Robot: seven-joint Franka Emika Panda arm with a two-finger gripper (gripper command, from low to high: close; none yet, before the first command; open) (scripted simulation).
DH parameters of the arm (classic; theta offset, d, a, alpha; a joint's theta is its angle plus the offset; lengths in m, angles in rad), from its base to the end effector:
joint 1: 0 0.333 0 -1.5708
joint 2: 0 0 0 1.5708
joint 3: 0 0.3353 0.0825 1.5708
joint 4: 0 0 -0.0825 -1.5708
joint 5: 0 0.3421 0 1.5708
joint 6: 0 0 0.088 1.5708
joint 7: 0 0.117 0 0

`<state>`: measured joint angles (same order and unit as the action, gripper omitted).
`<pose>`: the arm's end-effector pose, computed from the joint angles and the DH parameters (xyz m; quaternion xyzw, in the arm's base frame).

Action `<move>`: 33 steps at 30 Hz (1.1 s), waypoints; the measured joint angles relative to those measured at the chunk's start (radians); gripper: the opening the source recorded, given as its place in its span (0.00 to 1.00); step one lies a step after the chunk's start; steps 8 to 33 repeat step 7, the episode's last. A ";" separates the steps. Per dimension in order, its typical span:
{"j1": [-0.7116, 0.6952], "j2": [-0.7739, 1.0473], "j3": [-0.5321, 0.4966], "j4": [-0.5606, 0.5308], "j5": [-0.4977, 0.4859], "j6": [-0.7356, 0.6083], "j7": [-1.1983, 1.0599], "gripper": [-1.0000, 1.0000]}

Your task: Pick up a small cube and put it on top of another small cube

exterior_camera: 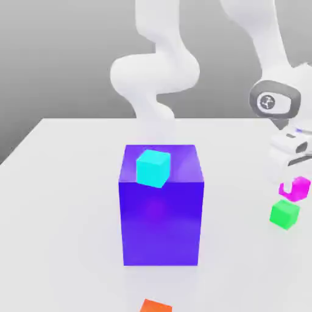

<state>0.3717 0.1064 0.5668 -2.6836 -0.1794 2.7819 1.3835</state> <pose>0.2281 0.3297 0.2541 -0.9902 0.1397 -0.0058 0.0047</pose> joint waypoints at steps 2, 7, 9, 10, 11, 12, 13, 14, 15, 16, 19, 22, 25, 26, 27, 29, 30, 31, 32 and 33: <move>0.016 0.035 -0.026 -0.001 -0.056 0.026 0.040 0.00; 0.056 0.084 -0.080 -0.003 -0.130 0.063 0.093 1.00; 0.056 0.084 -0.080 -0.003 -0.130 0.063 0.093 1.00; 0.056 0.084 -0.080 -0.003 -0.130 0.063 0.093 1.00; 0.056 0.084 -0.080 -0.003 -0.130 0.063 0.093 1.00; 0.056 0.084 -0.080 -0.003 -0.130 0.063 0.093 1.00; 0.056 0.084 -0.080 -0.003 -0.130 0.063 0.093 1.00; 0.056 0.084 -0.080 -0.003 -0.130 0.063 0.093 1.00; 0.056 0.084 -0.080 -0.003 -0.130 0.063 0.093 1.00; 0.056 0.084 -0.080 -0.003 -0.130 0.063 0.093 1.00; 0.056 0.084 -0.080 -0.003 -0.130 0.063 0.093 1.00; 0.056 0.084 -0.080 -0.003 -0.130 0.063 0.093 1.00; 0.056 0.084 -0.080 -0.003 -0.130 0.063 0.093 1.00; 0.056 0.084 -0.080 -0.003 -0.130 0.063 0.093 1.00; 0.056 0.084 -0.080 -0.003 -0.130 0.063 0.093 1.00; 0.056 0.084 -0.080 -0.003 -0.130 0.063 0.093 1.00; 0.056 0.084 -0.080 -0.003 -0.130 0.063 0.093 1.00; 0.056 0.084 -0.080 -0.003 -0.130 0.063 0.093 1.00; 0.056 0.084 -0.080 -0.003 -0.130 0.063 0.093 1.00; 0.056 0.084 -0.080 -0.003 -0.130 0.063 0.093 1.00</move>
